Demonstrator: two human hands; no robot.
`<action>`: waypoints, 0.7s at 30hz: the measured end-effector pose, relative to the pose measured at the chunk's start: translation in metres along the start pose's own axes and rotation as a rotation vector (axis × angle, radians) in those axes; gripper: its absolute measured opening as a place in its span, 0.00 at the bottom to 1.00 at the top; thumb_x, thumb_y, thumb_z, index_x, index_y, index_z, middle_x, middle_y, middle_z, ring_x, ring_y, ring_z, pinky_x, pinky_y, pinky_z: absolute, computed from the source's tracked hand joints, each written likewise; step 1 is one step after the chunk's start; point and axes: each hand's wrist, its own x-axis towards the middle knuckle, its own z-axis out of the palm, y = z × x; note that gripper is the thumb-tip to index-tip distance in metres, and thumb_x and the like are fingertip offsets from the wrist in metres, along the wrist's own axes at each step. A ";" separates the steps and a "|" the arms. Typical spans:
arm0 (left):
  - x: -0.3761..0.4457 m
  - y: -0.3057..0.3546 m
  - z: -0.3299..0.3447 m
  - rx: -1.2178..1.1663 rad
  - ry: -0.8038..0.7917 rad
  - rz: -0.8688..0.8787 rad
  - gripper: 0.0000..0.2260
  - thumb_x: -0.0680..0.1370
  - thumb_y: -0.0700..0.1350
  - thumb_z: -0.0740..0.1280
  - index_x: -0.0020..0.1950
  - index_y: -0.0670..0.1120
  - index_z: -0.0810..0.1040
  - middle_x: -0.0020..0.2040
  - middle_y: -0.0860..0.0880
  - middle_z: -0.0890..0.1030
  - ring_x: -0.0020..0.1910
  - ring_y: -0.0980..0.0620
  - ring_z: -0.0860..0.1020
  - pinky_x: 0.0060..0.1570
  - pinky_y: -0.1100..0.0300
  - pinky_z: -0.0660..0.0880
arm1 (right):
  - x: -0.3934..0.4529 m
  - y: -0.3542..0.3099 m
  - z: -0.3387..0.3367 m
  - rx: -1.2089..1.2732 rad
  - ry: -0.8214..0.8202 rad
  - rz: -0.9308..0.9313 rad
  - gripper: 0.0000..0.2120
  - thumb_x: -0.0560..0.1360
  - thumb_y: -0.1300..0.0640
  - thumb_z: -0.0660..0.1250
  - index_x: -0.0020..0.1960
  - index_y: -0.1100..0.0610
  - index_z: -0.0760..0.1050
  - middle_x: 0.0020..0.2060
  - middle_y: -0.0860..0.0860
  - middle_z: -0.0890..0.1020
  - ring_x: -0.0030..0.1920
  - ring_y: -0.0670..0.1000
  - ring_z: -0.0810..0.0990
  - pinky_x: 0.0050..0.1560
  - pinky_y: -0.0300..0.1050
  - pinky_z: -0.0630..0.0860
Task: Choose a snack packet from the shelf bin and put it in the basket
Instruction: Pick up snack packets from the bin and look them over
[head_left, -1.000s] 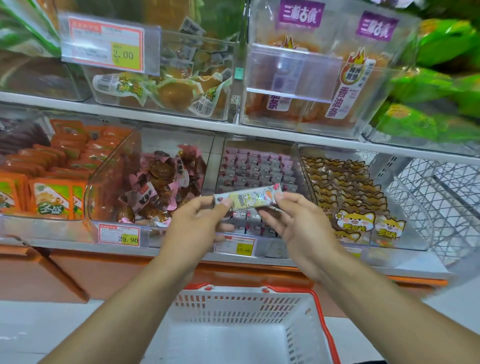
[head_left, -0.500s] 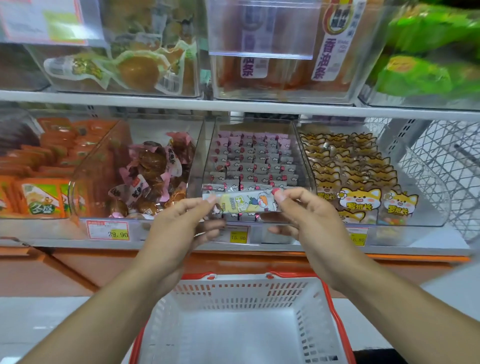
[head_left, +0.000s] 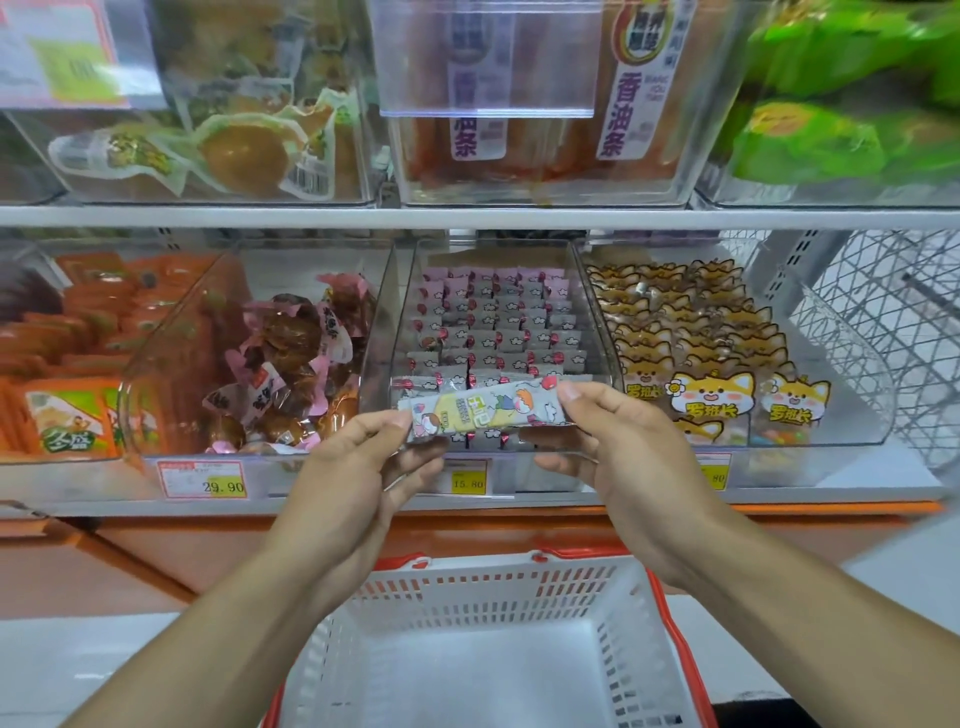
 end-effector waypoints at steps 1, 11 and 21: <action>0.000 0.000 -0.001 -0.004 0.006 -0.004 0.07 0.84 0.39 0.62 0.54 0.40 0.79 0.49 0.42 0.87 0.46 0.49 0.87 0.39 0.61 0.82 | 0.000 -0.001 0.000 0.026 -0.024 0.004 0.12 0.84 0.57 0.61 0.54 0.57 0.83 0.50 0.53 0.86 0.47 0.52 0.86 0.41 0.41 0.81; 0.000 0.000 0.000 -0.018 0.022 -0.040 0.15 0.85 0.37 0.58 0.48 0.41 0.84 0.48 0.41 0.88 0.42 0.50 0.87 0.35 0.61 0.82 | -0.005 0.002 -0.005 -0.236 -0.283 -0.223 0.27 0.76 0.71 0.70 0.66 0.45 0.77 0.56 0.44 0.84 0.45 0.45 0.83 0.55 0.44 0.82; -0.004 0.003 0.002 -0.115 -0.086 0.036 0.08 0.83 0.35 0.59 0.56 0.40 0.78 0.55 0.38 0.85 0.53 0.43 0.86 0.45 0.56 0.83 | -0.001 0.008 -0.006 -0.278 -0.118 -0.247 0.15 0.76 0.64 0.72 0.58 0.48 0.80 0.57 0.47 0.85 0.49 0.54 0.87 0.49 0.52 0.84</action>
